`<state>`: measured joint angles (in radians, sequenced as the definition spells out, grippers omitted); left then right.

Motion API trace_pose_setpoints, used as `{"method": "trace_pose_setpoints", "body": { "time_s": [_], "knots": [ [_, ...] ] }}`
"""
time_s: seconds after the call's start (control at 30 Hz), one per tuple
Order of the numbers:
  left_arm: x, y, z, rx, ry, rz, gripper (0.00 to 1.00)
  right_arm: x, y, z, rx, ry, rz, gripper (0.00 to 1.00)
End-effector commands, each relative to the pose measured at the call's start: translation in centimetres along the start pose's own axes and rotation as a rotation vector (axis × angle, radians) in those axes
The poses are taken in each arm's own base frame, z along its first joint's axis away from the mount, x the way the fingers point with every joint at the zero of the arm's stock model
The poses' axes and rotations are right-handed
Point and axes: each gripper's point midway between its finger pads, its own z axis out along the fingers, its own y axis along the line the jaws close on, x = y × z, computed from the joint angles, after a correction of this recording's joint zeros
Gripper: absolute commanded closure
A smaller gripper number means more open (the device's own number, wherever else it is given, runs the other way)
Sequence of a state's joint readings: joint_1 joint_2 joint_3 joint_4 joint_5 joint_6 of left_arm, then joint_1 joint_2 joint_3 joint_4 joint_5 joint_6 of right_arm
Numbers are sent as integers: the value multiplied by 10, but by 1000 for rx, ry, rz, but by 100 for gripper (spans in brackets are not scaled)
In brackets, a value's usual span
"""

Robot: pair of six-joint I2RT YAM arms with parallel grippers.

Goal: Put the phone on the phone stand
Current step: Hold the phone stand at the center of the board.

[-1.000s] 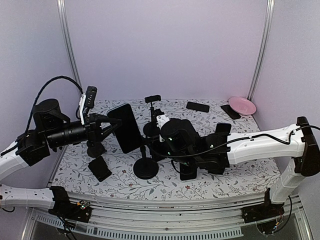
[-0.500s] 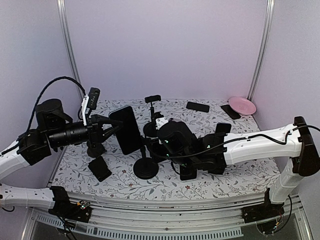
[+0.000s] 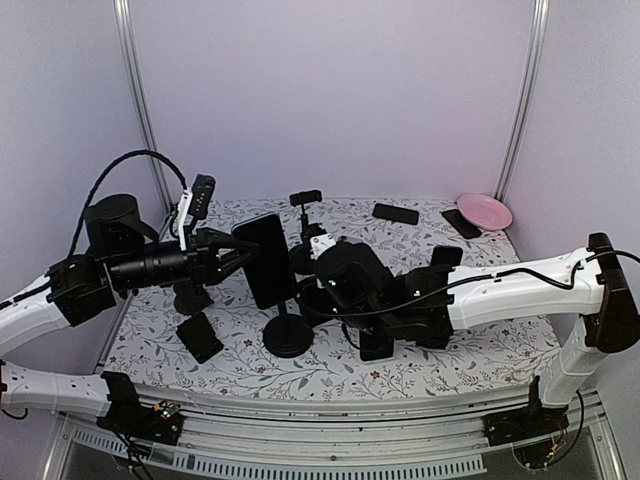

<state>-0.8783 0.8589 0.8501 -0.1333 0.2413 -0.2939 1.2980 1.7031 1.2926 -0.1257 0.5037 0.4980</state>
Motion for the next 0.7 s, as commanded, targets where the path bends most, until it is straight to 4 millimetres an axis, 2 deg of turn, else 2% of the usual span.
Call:
{"method": "trace_pose_setpoints", "body": {
  "time_s": [0.0, 0.2, 0.33, 0.43, 0.57, 0.67],
  "knots": [
    [-28, -15, 3, 108, -118, 89, 100, -20, 11, -10, -40, -48, -13, 98],
    [-14, -7, 14, 181, -120, 97, 100, -25, 12, -20, -74, -69, -34, 97],
    [-13, -5, 11, 215, -143, 116, 100, -27, 7, -28, -82, -75, -29, 96],
    [-13, -4, 8, 249, -140, 140, 100, -31, 5, -36, -107, -77, -14, 89],
    [-14, -5, 0, 319, -126, 146, 100, -29, 5, -42, -183, -87, 14, 66],
    [-23, -2, -11, 306, -151, 161, 100, -29, 7, -45, -245, -101, 33, 40]
  ]
}}
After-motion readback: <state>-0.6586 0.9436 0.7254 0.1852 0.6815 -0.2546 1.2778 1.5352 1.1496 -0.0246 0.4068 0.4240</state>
